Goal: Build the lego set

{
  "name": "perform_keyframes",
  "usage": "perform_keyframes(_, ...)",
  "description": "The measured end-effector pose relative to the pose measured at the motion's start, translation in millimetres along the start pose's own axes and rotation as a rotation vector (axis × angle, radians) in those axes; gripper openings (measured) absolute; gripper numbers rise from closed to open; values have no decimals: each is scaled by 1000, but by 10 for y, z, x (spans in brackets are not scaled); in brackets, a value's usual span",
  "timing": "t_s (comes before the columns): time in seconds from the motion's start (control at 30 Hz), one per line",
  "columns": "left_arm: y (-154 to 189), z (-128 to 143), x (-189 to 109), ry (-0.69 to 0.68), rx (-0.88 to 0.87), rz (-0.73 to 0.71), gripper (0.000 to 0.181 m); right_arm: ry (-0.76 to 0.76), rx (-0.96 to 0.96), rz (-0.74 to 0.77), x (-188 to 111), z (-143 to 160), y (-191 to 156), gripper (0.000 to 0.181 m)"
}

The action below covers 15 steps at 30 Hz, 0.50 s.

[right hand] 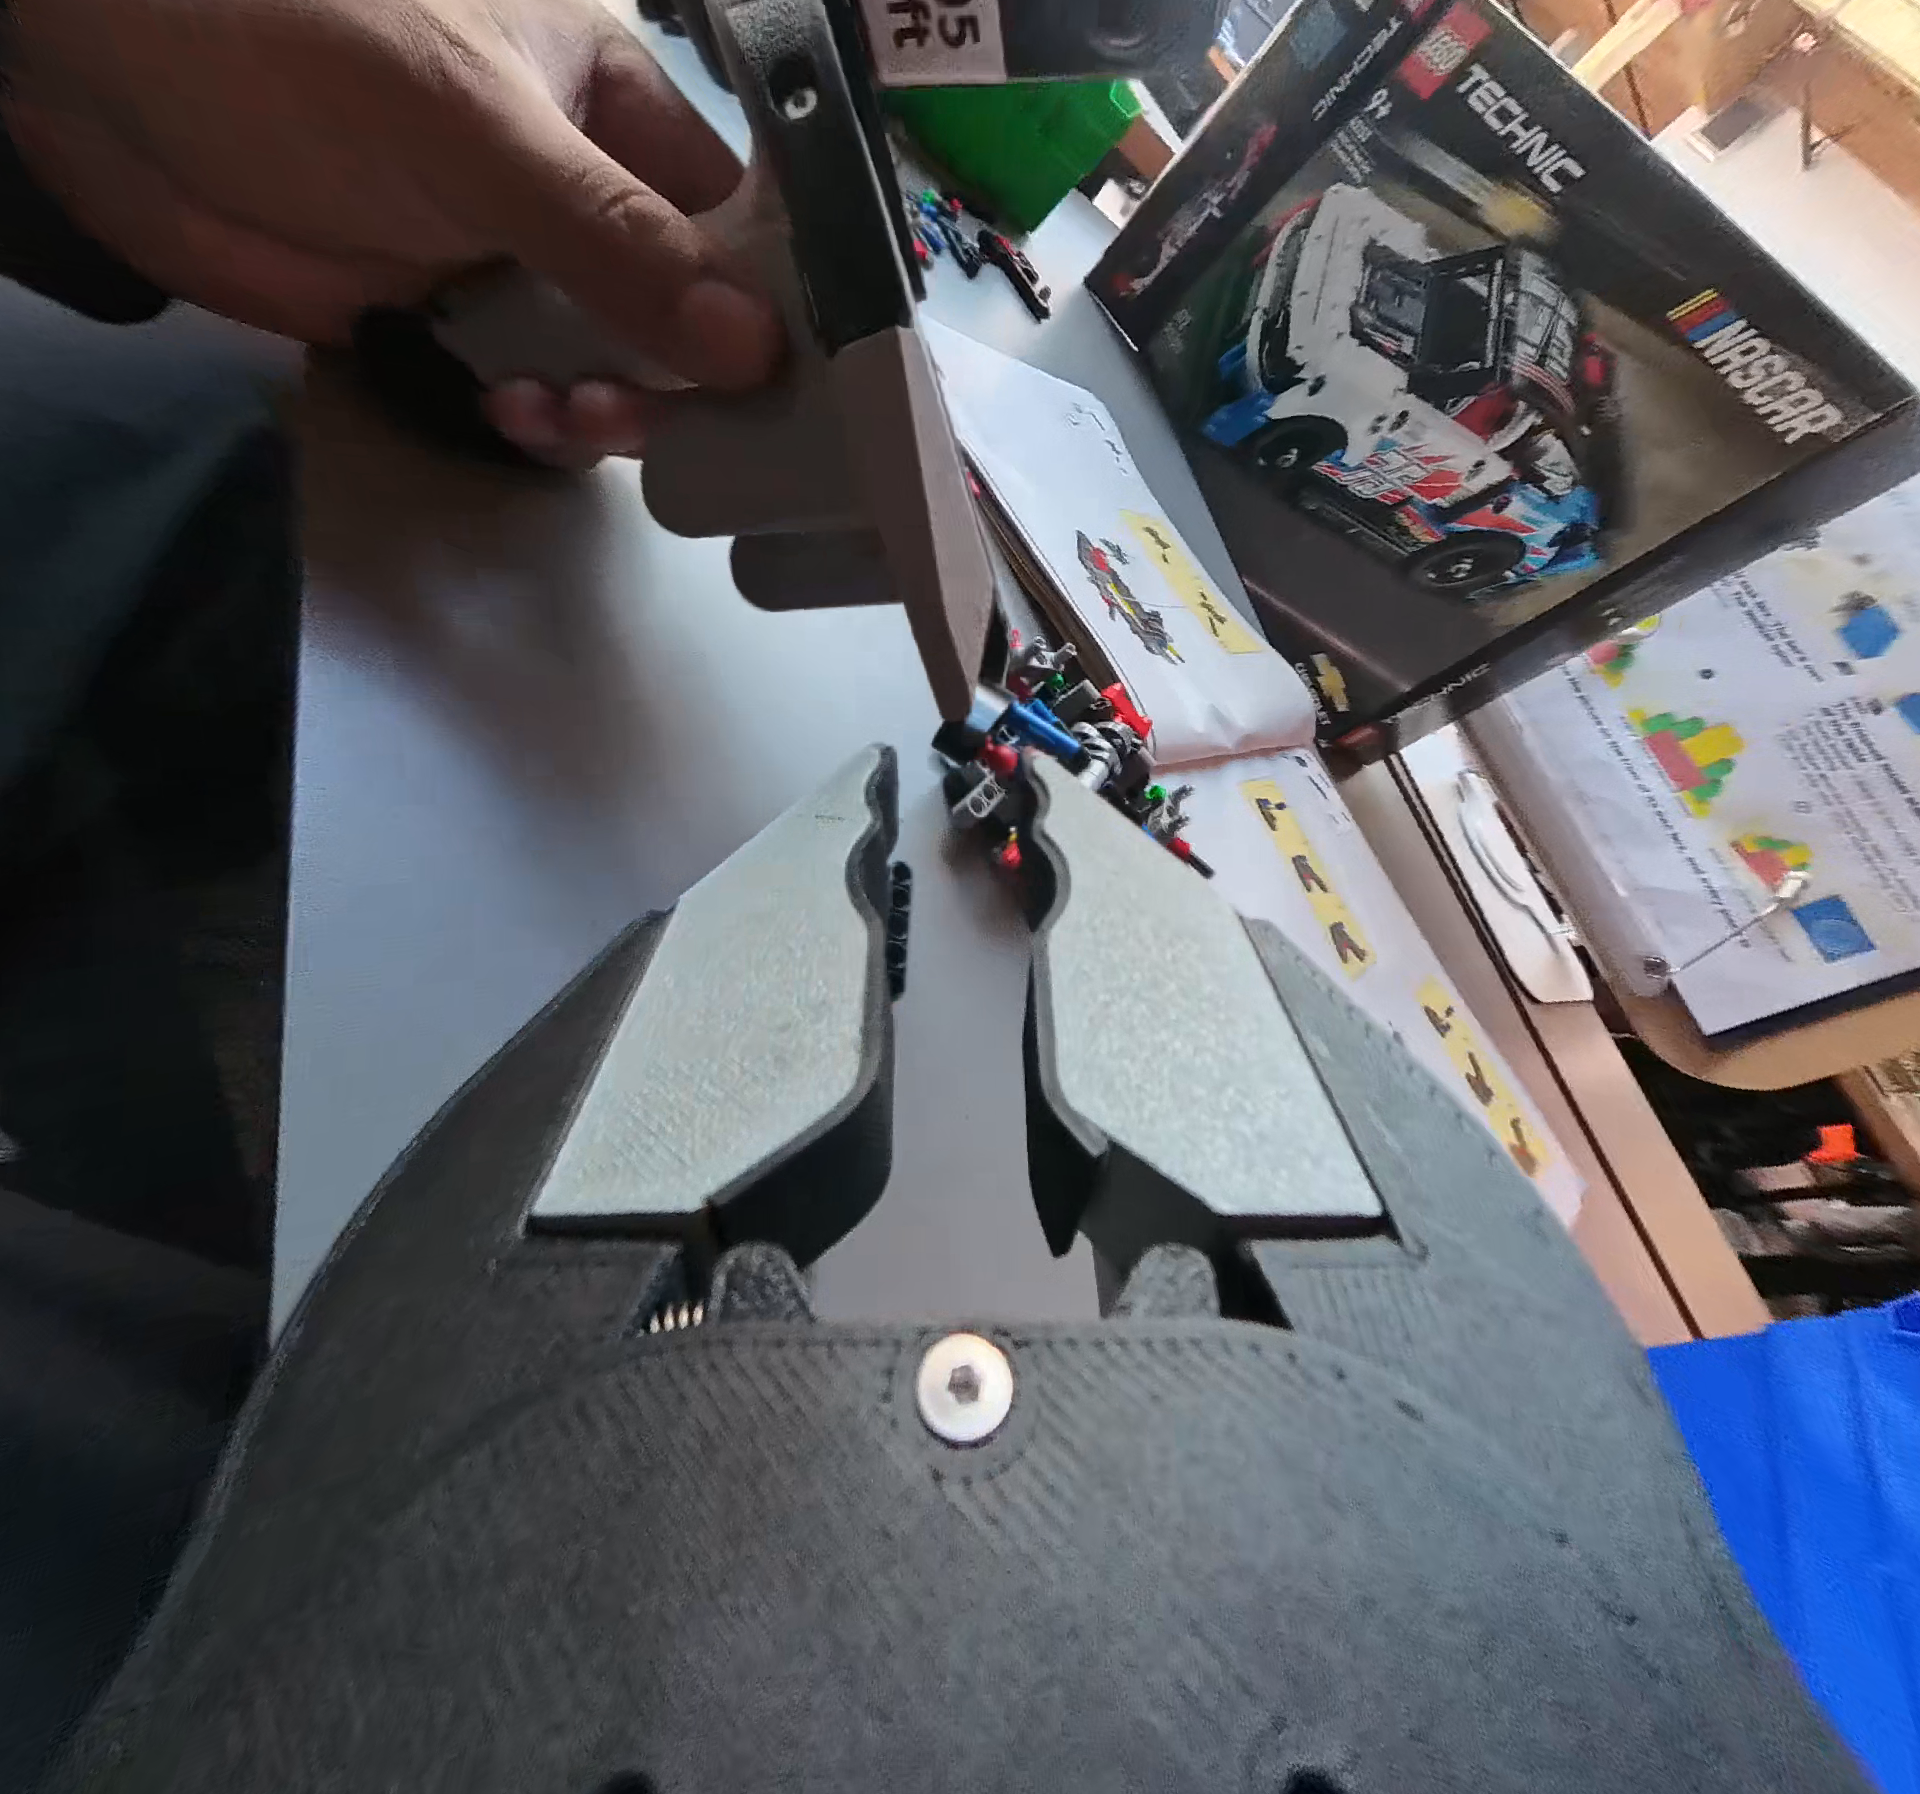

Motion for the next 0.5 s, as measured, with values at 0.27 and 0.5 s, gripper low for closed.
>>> perform_keyframes(0.27, 108, 24, 128, 43, -95, 3, 19, -6, -30, 33, -49, -10, 25, 5)
perform_keyframes(0.5, 59, -3, 25, 39, -57, 15, 0, 6, 97, 66, -141, 98, 245, 5)
Point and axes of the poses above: each gripper's, where its closed fingertips meet, x out along the fingers, z out of its underside, y = z × x across the jaws, the point moved 2 cm from there along -x, back along the fingers, and after that the axes turned 8 degrees about -z, right-handed, at the moved point
